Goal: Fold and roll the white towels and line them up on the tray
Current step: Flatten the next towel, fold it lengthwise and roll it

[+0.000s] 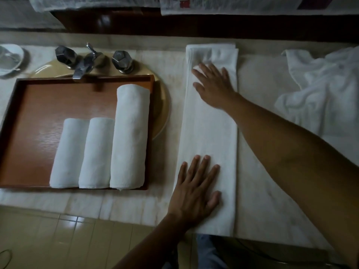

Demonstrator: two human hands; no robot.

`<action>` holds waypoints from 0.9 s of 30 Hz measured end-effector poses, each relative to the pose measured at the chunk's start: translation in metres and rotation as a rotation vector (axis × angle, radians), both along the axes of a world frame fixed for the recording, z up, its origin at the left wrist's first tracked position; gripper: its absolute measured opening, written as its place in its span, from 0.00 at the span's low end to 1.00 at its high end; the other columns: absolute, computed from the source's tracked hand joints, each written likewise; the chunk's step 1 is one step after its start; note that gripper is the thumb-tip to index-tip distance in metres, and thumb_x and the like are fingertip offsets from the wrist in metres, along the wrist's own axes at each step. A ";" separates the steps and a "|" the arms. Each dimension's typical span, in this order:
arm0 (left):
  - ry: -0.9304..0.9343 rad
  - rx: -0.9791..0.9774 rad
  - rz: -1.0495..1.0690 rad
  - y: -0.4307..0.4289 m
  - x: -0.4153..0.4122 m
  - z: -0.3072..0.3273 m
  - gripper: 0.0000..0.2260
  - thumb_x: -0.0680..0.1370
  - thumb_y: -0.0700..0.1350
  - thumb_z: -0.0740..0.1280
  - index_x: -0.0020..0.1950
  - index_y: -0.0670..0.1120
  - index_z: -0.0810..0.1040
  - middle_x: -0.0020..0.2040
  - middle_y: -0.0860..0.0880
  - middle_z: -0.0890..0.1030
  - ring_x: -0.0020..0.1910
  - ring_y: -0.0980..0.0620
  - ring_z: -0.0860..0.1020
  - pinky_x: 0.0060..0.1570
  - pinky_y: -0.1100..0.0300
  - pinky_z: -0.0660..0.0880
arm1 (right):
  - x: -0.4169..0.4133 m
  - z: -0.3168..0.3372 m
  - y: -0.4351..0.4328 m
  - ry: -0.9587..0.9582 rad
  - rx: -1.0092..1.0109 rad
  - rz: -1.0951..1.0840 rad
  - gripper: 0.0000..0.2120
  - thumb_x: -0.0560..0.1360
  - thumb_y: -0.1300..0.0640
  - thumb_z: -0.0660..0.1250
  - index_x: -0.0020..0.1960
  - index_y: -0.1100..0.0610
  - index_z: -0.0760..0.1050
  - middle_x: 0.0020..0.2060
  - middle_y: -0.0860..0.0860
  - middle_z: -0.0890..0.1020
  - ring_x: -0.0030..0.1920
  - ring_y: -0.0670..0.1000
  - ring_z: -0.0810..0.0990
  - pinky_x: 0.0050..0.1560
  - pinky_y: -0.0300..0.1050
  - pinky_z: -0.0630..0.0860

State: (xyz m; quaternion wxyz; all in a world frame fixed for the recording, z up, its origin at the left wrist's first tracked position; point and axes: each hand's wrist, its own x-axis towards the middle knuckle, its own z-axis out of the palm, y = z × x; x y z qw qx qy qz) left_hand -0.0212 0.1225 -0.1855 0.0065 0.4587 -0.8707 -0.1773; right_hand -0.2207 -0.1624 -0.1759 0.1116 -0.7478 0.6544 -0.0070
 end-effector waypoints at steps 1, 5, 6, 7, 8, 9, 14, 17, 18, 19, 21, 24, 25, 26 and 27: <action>-0.003 -0.006 0.003 0.000 0.000 -0.001 0.32 0.85 0.64 0.53 0.85 0.56 0.47 0.85 0.50 0.42 0.84 0.47 0.40 0.81 0.41 0.43 | 0.000 0.003 -0.007 -0.002 0.025 -0.008 0.29 0.83 0.36 0.44 0.83 0.41 0.49 0.83 0.45 0.50 0.83 0.52 0.46 0.79 0.66 0.46; 0.005 -0.007 -0.001 -0.001 -0.001 0.001 0.32 0.84 0.64 0.54 0.85 0.57 0.47 0.85 0.51 0.43 0.84 0.48 0.39 0.81 0.43 0.40 | 0.006 0.026 0.011 -0.133 0.087 -0.059 0.28 0.86 0.41 0.50 0.84 0.46 0.52 0.84 0.50 0.52 0.83 0.55 0.49 0.80 0.64 0.46; 0.009 0.003 -0.002 -0.002 -0.001 0.002 0.32 0.84 0.64 0.53 0.85 0.57 0.46 0.85 0.51 0.42 0.83 0.48 0.38 0.81 0.43 0.39 | 0.006 0.031 0.028 -0.211 0.042 -0.085 0.27 0.86 0.45 0.53 0.83 0.49 0.55 0.83 0.52 0.55 0.82 0.56 0.52 0.80 0.62 0.49; 0.014 0.015 -0.003 -0.001 -0.001 0.004 0.32 0.85 0.64 0.52 0.85 0.57 0.45 0.85 0.51 0.41 0.83 0.49 0.37 0.81 0.43 0.38 | 0.006 0.034 0.052 -0.293 -0.030 -0.115 0.27 0.85 0.48 0.57 0.82 0.52 0.59 0.81 0.55 0.60 0.81 0.57 0.57 0.79 0.60 0.54; 0.018 0.024 -0.003 -0.001 -0.001 0.005 0.31 0.85 0.64 0.51 0.85 0.57 0.45 0.85 0.52 0.40 0.83 0.49 0.37 0.81 0.43 0.38 | 0.005 0.034 0.082 -0.365 -0.115 -0.147 0.26 0.84 0.51 0.59 0.81 0.55 0.63 0.79 0.58 0.65 0.79 0.57 0.62 0.78 0.59 0.59; 0.016 0.029 -0.004 -0.001 -0.001 0.005 0.31 0.85 0.64 0.50 0.85 0.57 0.44 0.85 0.52 0.40 0.83 0.50 0.36 0.81 0.43 0.37 | 0.004 0.033 0.117 -0.419 -0.191 -0.189 0.26 0.83 0.52 0.60 0.79 0.58 0.67 0.76 0.59 0.69 0.77 0.58 0.66 0.76 0.58 0.63; 0.005 -0.019 -0.027 -0.002 0.000 0.002 0.30 0.85 0.59 0.52 0.85 0.55 0.46 0.85 0.49 0.41 0.83 0.48 0.37 0.81 0.41 0.42 | 0.014 0.013 0.303 -0.349 -0.269 -0.345 0.27 0.81 0.50 0.58 0.78 0.58 0.68 0.75 0.58 0.71 0.77 0.60 0.67 0.73 0.64 0.67; 0.003 -0.033 -0.018 -0.002 -0.002 -0.002 0.30 0.84 0.58 0.53 0.85 0.54 0.48 0.85 0.48 0.43 0.83 0.46 0.39 0.81 0.40 0.44 | 0.033 0.000 0.375 -0.110 -0.095 -0.380 0.32 0.80 0.44 0.54 0.82 0.54 0.60 0.81 0.56 0.62 0.81 0.59 0.58 0.76 0.68 0.60; 0.011 -0.030 -0.021 -0.002 -0.003 -0.002 0.31 0.84 0.58 0.53 0.85 0.54 0.48 0.85 0.47 0.43 0.84 0.46 0.39 0.81 0.39 0.44 | 0.035 -0.003 0.389 -0.056 -0.066 -0.376 0.32 0.80 0.43 0.54 0.82 0.53 0.59 0.81 0.56 0.60 0.81 0.59 0.57 0.76 0.69 0.58; 0.023 -0.029 -0.029 -0.004 -0.003 -0.001 0.31 0.84 0.58 0.53 0.85 0.53 0.50 0.85 0.47 0.44 0.84 0.46 0.40 0.81 0.38 0.45 | 0.036 -0.008 0.398 -0.025 -0.060 -0.372 0.32 0.81 0.42 0.53 0.82 0.53 0.59 0.81 0.57 0.60 0.82 0.60 0.56 0.77 0.69 0.56; 0.042 -0.024 -0.043 -0.009 0.006 -0.004 0.31 0.83 0.58 0.54 0.85 0.53 0.51 0.85 0.46 0.45 0.84 0.46 0.41 0.80 0.38 0.47 | 0.034 -0.012 0.407 -0.015 -0.080 -0.381 0.30 0.83 0.43 0.53 0.82 0.55 0.61 0.81 0.58 0.60 0.81 0.60 0.57 0.78 0.69 0.53; 0.119 0.010 0.068 -0.016 0.042 -0.008 0.31 0.84 0.57 0.54 0.85 0.51 0.50 0.85 0.45 0.45 0.84 0.46 0.43 0.80 0.37 0.52 | 0.036 -0.012 0.406 -0.026 -0.112 -0.382 0.29 0.84 0.45 0.53 0.81 0.57 0.62 0.80 0.59 0.62 0.81 0.62 0.59 0.77 0.70 0.55; 0.148 0.010 0.107 -0.015 0.054 -0.005 0.30 0.85 0.57 0.54 0.85 0.50 0.50 0.85 0.45 0.47 0.84 0.46 0.44 0.79 0.37 0.54 | 0.039 -0.011 0.405 -0.036 -0.125 -0.375 0.28 0.84 0.46 0.54 0.81 0.57 0.63 0.79 0.60 0.63 0.80 0.62 0.60 0.76 0.70 0.58; 0.174 0.009 0.125 -0.009 0.063 -0.002 0.30 0.85 0.56 0.53 0.85 0.49 0.51 0.85 0.44 0.49 0.84 0.46 0.46 0.79 0.38 0.56 | 0.040 -0.010 0.404 -0.051 -0.137 -0.365 0.28 0.83 0.48 0.56 0.80 0.57 0.63 0.79 0.60 0.64 0.80 0.62 0.61 0.74 0.70 0.61; 0.197 0.009 0.125 -0.001 0.069 0.003 0.30 0.85 0.56 0.54 0.85 0.47 0.52 0.85 0.44 0.51 0.84 0.46 0.48 0.80 0.39 0.56 | 0.041 -0.008 0.404 -0.076 -0.154 -0.351 0.27 0.83 0.49 0.59 0.80 0.57 0.64 0.79 0.60 0.65 0.79 0.62 0.61 0.74 0.69 0.64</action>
